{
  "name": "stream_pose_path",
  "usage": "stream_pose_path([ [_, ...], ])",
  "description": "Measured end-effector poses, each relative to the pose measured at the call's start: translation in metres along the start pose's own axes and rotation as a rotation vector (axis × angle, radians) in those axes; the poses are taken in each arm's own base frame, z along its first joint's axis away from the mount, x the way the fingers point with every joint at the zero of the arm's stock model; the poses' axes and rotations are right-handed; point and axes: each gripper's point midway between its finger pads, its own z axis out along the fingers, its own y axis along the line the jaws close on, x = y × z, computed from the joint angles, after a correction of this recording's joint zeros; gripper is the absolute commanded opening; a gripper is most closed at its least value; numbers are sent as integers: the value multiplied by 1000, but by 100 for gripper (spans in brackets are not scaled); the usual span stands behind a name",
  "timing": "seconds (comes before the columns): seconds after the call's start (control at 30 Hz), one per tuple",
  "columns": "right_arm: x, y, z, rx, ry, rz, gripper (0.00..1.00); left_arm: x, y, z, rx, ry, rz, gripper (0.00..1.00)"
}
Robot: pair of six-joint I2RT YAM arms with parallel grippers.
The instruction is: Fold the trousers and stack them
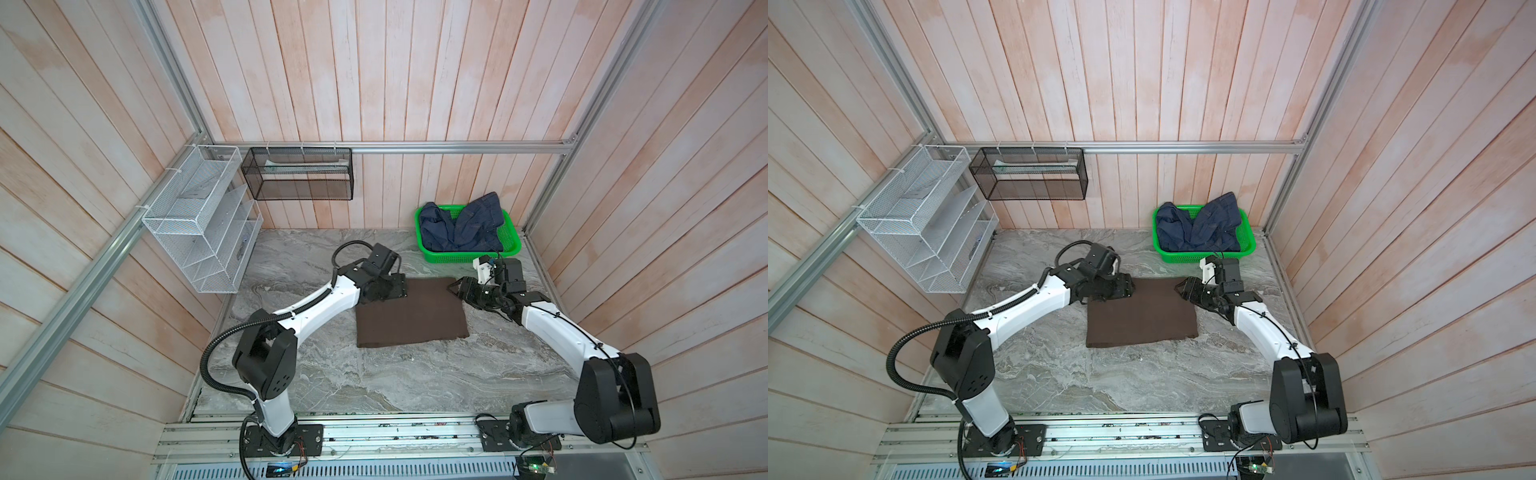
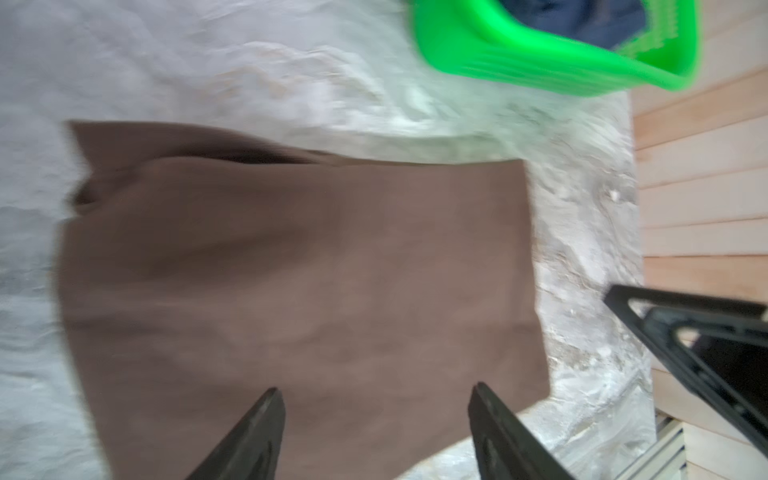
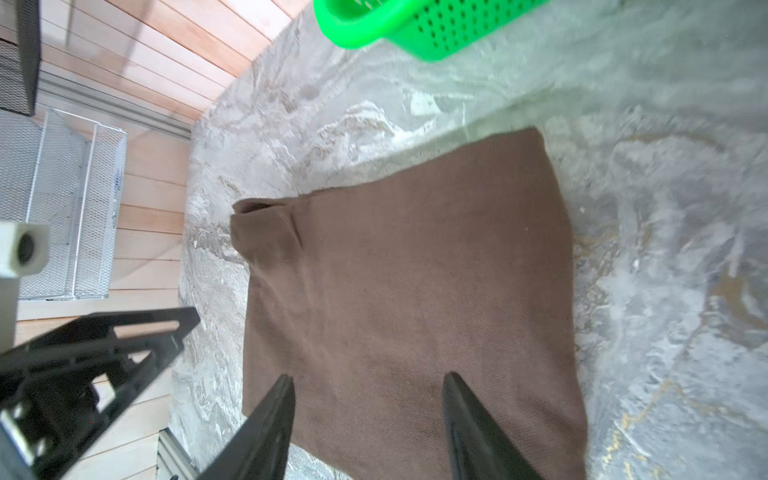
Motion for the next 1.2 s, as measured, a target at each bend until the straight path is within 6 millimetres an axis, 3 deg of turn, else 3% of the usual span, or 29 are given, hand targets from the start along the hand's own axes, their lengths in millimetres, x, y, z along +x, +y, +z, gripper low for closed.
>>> stream_pose_path([
  [0.03,-3,2,-3,-3,-16,-10,64,5,-11,2,-6,-3,10,96],
  [0.07,-6,5,-6,-7,-33,-21,65,11,-18,7,-16,-1,9,100],
  [0.17,-7,7,-13,-13,-68,-42,66,31,-18,33,-83,42,2,100],
  [0.3,-6,4,-25,-2,-117,-62,66,59,4,76,-205,116,-13,100],
  [0.4,-6,1,-31,3,-146,-67,66,74,22,94,-273,153,-18,100],
  [0.77,3,-12,-23,18,-136,-56,66,69,39,107,-362,140,-14,100],
  [0.83,3,-12,-23,16,-138,-57,66,64,53,105,-385,128,-15,100],
  [0.93,2,-10,-23,9,-140,-60,66,51,92,96,-444,114,-31,100],
  [1.2,-1,-7,-21,-13,-148,-54,66,-8,216,60,-638,65,-86,100],
])
